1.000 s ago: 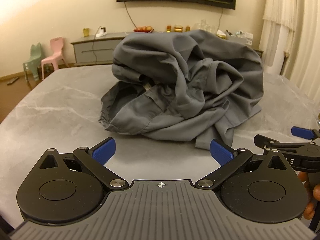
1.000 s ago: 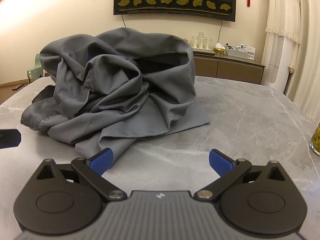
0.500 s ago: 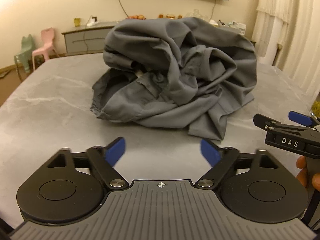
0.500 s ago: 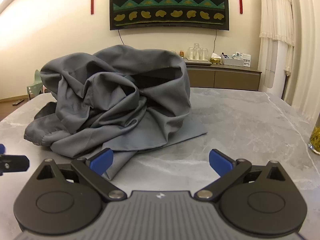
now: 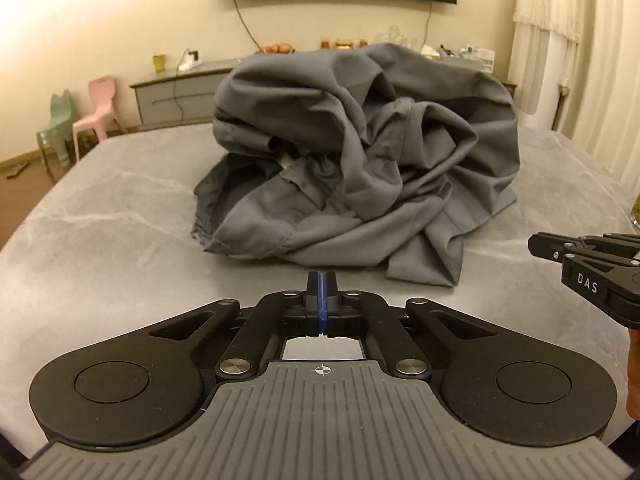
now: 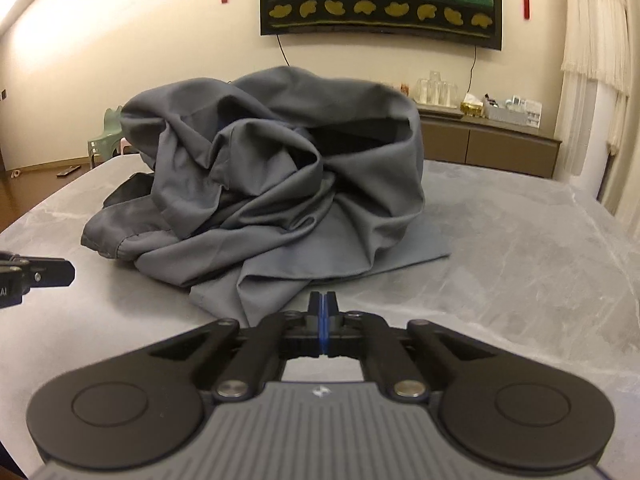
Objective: Fold clothes
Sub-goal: 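Approach the crumpled grey garment with both grippers open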
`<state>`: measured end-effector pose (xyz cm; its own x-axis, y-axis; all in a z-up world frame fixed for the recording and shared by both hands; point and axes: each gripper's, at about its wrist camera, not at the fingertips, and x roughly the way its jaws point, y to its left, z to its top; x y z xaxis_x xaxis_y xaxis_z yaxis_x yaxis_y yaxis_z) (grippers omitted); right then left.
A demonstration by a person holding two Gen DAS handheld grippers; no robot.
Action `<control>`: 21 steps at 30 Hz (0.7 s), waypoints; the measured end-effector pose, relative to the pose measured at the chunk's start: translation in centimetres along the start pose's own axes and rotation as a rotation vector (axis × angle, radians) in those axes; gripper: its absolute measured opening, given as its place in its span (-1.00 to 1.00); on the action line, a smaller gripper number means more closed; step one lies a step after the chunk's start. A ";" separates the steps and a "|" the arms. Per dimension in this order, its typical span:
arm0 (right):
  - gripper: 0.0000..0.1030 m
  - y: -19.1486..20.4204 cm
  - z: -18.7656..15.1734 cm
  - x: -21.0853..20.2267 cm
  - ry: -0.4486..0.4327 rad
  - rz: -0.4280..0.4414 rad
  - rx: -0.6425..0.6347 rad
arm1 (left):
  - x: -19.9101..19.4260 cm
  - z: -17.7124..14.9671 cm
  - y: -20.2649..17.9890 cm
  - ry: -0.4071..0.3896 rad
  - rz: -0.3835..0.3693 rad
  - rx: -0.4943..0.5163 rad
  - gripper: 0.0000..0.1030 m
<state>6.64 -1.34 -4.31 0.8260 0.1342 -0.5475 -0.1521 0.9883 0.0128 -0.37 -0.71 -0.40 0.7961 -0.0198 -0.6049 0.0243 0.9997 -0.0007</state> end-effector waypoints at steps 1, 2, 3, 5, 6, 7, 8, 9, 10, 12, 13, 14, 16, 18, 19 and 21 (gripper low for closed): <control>-1.00 0.1 0.0 0.0 0.001 0.000 -0.001 | 0.0 0.0 0.0 -0.004 0.000 0.000 -1.00; -1.00 0.2 0.1 0.0 0.002 -0.001 -0.001 | -0.1 0.0 0.1 -0.006 0.002 -0.003 -1.00; -1.00 0.2 0.1 0.0 0.003 -0.001 -0.002 | -0.1 0.1 0.2 -0.008 0.005 -0.007 -1.00; -1.00 0.4 0.2 0.0 0.006 -0.001 -0.003 | -0.2 0.2 0.4 -0.007 0.011 -0.018 -1.00; -1.00 0.5 0.2 0.0 0.007 -0.002 -0.004 | -0.4 0.3 0.6 -0.008 0.016 -0.022 -1.00; -1.00 0.5 0.3 0.0 0.005 -0.005 -0.003 | -0.5 0.6 0.7 -0.005 0.017 -0.025 -1.00; -1.00 0.5 0.3 0.0 0.002 -0.009 -0.001 | -0.5 0.9 0.8 0.001 0.015 -0.027 -1.00; -0.99 0.6 0.4 0.0 -0.001 -0.014 0.000 | -0.5 1.2 0.9 0.008 0.013 -0.029 -1.00; -0.98 0.6 0.5 0.0 -0.004 -0.018 0.002 | -0.6 1.6 1.0 0.011 0.007 -0.029 -0.85; -0.55 0.6 0.6 0.1 -0.005 -0.041 0.014 | -0.7 2.3 1.1 0.013 -0.008 -0.029 0.24; -0.32 0.5 0.6 0.2 -0.006 -0.055 0.024 | -0.7 2.5 1.1 0.005 -0.009 -0.029 0.45; 0.24 0.4 0.7 0.3 -0.008 -0.069 0.034 | -0.7 2.7 1.1 -0.007 -0.006 -0.030 0.63; 0.53 0.2 0.8 0.5 -0.002 -0.094 0.041 | -0.2 3.0 1.2 -0.013 0.000 -0.043 0.64; 0.53 0.1 0.6 1.1 0.031 -0.108 0.049 | 0.6 3.1 1.5 -0.005 -0.012 -0.071 0.68; 0.53 0.0 0.5 1.3 0.050 -0.120 0.044 | 1.1 3.2 1.7 0.000 -0.020 -0.086 0.69; 0.53 0.0 0.3 1.7 0.087 -0.150 0.023 | 2.2 3.3 1.9 0.014 -0.031 -0.103 0.71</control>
<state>8.19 -1.11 -4.96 0.7885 -0.0210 -0.6147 -0.0169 0.9983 -0.0558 3.39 1.09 0.93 0.7872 -0.0509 -0.6145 -0.0146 0.9948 -0.1011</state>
